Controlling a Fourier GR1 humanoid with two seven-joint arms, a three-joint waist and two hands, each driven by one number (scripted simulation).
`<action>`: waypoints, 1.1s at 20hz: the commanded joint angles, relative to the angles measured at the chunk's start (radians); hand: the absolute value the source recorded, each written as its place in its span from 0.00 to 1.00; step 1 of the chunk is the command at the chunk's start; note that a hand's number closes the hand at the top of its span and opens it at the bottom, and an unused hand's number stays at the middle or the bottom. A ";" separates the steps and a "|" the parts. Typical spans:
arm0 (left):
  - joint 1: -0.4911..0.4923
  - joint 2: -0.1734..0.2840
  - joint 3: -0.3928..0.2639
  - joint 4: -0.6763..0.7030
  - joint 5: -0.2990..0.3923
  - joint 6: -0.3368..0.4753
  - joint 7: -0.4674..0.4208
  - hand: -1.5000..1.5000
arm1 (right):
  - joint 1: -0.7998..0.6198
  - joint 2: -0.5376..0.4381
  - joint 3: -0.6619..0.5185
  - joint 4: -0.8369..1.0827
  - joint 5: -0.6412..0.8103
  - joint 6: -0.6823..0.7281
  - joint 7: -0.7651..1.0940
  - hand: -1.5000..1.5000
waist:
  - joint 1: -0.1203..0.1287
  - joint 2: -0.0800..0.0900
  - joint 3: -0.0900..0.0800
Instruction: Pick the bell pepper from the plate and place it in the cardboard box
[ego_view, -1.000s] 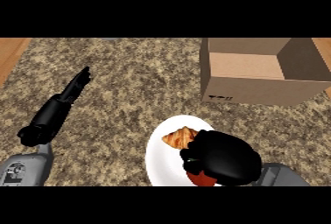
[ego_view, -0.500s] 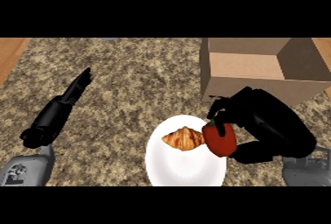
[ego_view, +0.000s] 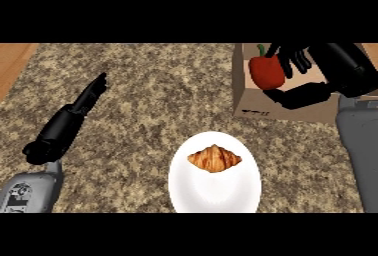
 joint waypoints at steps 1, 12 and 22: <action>-0.024 -0.061 -0.060 0.006 -0.062 0.054 0.013 0.50 | -0.146 -0.048 -0.016 0.230 0.098 -0.061 -0.063 1.00 | 0.008 0.005 0.000; -0.050 -0.020 -0.012 0.059 -0.022 0.003 -0.020 0.50 | -0.280 -0.251 0.063 0.787 0.240 0.065 -0.362 1.00 | 0.029 0.016 0.001; -0.034 -0.027 -0.016 0.084 -0.021 -0.011 -0.074 0.50 | -0.461 -0.224 0.172 1.104 0.374 0.149 -0.535 0.00 | 0.048 0.021 0.001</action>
